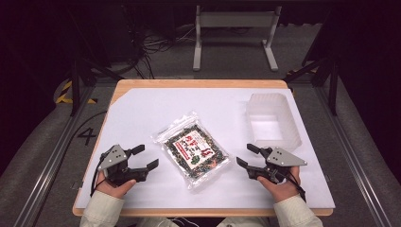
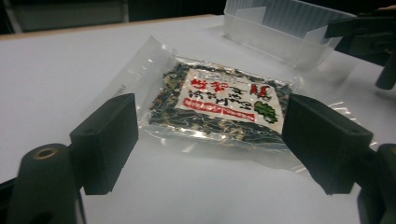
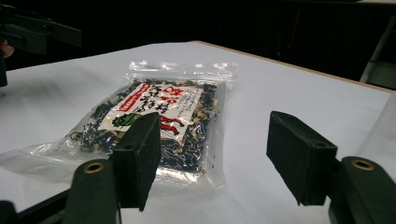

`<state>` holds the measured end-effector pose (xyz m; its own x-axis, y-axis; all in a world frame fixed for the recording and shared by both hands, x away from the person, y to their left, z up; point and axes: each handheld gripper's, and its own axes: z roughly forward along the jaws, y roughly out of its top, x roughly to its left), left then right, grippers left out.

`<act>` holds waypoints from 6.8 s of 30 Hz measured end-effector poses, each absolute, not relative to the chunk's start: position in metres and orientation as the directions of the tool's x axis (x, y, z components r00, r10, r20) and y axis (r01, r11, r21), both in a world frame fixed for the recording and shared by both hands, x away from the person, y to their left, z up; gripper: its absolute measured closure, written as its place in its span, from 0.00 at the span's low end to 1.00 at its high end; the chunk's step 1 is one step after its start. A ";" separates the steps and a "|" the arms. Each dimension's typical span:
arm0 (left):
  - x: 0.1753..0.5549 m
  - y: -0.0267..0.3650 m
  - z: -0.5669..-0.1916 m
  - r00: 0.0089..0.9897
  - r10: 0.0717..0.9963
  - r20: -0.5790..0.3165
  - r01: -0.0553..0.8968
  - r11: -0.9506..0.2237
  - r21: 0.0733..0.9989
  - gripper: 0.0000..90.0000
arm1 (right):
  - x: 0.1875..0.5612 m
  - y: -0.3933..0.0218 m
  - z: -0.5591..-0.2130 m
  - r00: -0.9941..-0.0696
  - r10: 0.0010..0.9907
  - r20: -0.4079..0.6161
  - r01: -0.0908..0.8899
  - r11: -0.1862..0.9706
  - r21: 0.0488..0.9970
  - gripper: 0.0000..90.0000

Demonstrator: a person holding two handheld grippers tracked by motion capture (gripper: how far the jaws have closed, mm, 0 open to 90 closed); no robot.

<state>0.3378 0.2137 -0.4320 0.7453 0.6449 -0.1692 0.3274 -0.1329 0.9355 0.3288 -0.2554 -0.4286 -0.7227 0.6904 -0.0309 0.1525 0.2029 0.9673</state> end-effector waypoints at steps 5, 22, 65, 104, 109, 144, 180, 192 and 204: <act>0.340 0.214 -0.430 0.743 0.646 -0.174 0.319 -0.112 0.941 0.12 | 0.331 -0.255 -0.428 -0.750 0.661 -0.034 0.132 0.200 0.971 0.41; 0.366 0.211 -0.407 0.731 0.667 -0.146 0.235 -0.045 0.971 0.21 | 0.331 -0.254 -0.429 -0.748 0.663 -0.009 0.160 0.193 0.968 0.38; 0.448 0.209 -0.442 0.600 0.734 -0.319 0.494 -0.025 0.869 0.22 | 0.329 -0.253 -0.432 -0.757 0.653 0.015 0.178 0.184 0.967 0.33; 0.451 0.199 -0.459 0.615 0.688 -0.385 0.674 -0.206 0.709 0.62 | 0.325 -0.258 -0.429 -0.749 0.663 -0.006 0.179 0.211 0.961 0.31; 0.449 0.199 -0.457 0.640 0.680 -0.357 0.656 -0.241 0.716 0.79 | 0.325 -0.257 -0.429 -0.750 0.661 -0.002 0.181 0.209 0.961 0.31; 0.424 0.195 -0.402 0.743 0.631 -0.223 0.451 -0.227 0.863 1.00 | 0.325 -0.259 -0.423 -0.746 0.666 -0.013 0.178 0.219 0.959 0.37; 0.359 0.180 -0.315 0.869 0.493 -0.038 0.099 -0.098 0.990 1.00 | 0.325 -0.251 -0.396 -0.750 0.662 0.012 0.185 0.193 0.964 0.61; 0.354 0.179 -0.310 0.878 0.478 -0.036 0.079 -0.070 0.994 1.00 | 0.348 -0.229 -0.371 -0.779 0.627 0.030 0.173 0.169 0.970 0.31; 0.341 0.178 -0.300 0.885 0.465 0.002 0.018 -0.039 0.999 1.00 | 0.371 -0.197 -0.355 -0.822 0.570 -0.001 0.150 0.218 0.964 0.24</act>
<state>0.3414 0.1779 -0.3001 0.8851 0.4653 0.0017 0.0184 -0.0387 0.9991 0.3707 -0.1974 -0.3547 -0.8219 0.5696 -0.0007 0.1502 0.2179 0.9643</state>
